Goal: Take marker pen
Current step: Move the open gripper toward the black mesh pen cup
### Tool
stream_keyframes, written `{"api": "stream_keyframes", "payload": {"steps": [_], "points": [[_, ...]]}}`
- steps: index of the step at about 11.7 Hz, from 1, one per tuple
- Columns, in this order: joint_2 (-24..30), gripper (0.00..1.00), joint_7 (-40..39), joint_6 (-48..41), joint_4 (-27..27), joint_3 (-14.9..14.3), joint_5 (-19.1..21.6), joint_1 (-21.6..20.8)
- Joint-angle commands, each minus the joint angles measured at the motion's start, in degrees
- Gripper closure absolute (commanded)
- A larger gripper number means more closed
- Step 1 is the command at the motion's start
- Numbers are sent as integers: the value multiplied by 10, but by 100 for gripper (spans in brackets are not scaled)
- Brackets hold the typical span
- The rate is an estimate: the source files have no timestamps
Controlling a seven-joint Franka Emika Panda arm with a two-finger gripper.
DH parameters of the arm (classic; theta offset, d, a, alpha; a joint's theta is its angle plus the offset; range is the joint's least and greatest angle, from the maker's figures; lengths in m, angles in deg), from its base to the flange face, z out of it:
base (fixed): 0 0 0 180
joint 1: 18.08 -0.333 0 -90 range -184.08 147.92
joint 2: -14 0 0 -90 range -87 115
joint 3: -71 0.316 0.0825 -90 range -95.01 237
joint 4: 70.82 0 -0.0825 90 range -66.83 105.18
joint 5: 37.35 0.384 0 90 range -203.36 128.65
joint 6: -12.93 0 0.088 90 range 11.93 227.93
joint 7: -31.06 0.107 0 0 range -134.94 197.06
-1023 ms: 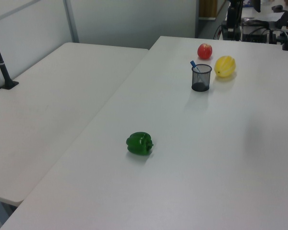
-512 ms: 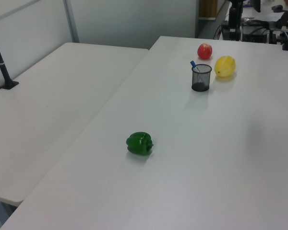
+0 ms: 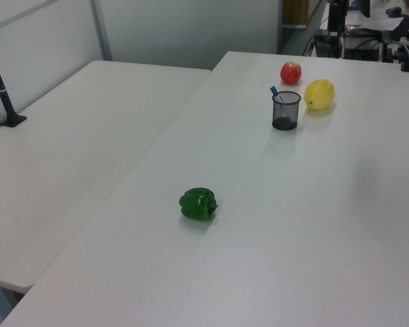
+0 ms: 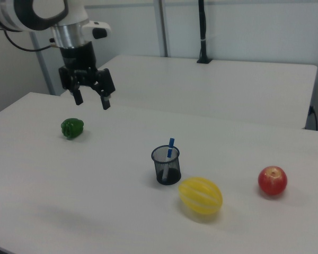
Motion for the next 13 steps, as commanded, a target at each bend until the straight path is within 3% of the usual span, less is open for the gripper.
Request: {"api": "stream_keyframes", "payload": {"steps": [1,6,13], "points": [[-55,0,-14,37,-51,-2,4,26],[-92,0,-10,154,-48,-2,3,43],[-195,0,21,292,-46,-5,-12,52]]}}
